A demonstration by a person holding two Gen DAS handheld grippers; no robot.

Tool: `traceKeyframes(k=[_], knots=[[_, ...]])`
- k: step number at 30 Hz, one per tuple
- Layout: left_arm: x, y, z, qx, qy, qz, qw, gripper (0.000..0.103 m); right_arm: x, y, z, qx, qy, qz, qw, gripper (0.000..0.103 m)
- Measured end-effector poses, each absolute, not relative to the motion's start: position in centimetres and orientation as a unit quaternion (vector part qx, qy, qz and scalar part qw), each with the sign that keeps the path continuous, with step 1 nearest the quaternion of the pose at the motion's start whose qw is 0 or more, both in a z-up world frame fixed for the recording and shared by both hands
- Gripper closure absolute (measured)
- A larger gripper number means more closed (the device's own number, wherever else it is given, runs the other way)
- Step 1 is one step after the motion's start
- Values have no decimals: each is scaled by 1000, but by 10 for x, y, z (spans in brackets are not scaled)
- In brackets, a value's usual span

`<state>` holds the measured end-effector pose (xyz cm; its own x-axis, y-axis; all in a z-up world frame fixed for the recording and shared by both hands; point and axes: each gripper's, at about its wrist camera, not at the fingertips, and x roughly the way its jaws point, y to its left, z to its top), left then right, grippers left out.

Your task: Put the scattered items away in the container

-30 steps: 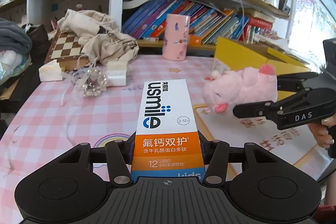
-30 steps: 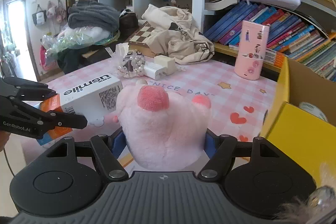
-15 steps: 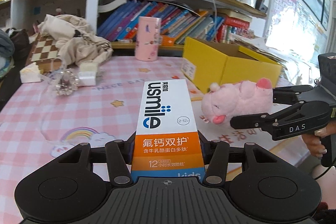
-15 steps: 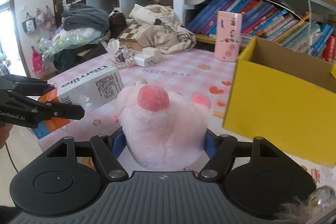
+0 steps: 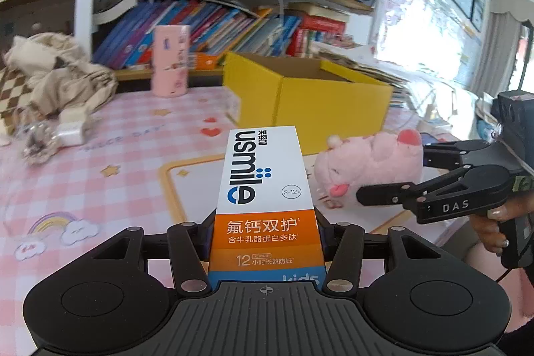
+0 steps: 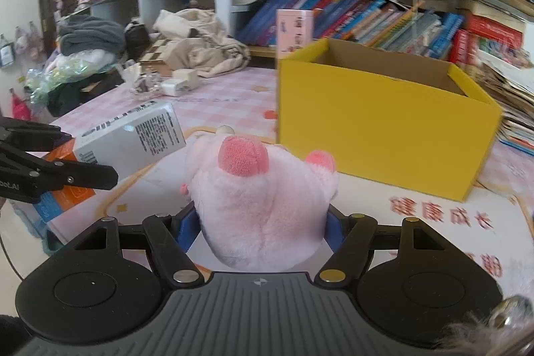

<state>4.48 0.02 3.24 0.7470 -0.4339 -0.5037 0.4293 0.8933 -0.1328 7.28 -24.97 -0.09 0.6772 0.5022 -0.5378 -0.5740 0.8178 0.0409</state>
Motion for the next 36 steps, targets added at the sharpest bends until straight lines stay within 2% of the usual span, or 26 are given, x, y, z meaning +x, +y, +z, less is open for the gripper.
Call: traceKeyframes(k=[18, 36], knots=[[65, -68, 42, 39, 263, -301, 916, 52, 65, -321, -6, -46, 276, 191, 941, 33], [85, -108, 48, 61, 267, -322, 906, 52, 83, -360, -3, -33, 275, 167, 946, 33]])
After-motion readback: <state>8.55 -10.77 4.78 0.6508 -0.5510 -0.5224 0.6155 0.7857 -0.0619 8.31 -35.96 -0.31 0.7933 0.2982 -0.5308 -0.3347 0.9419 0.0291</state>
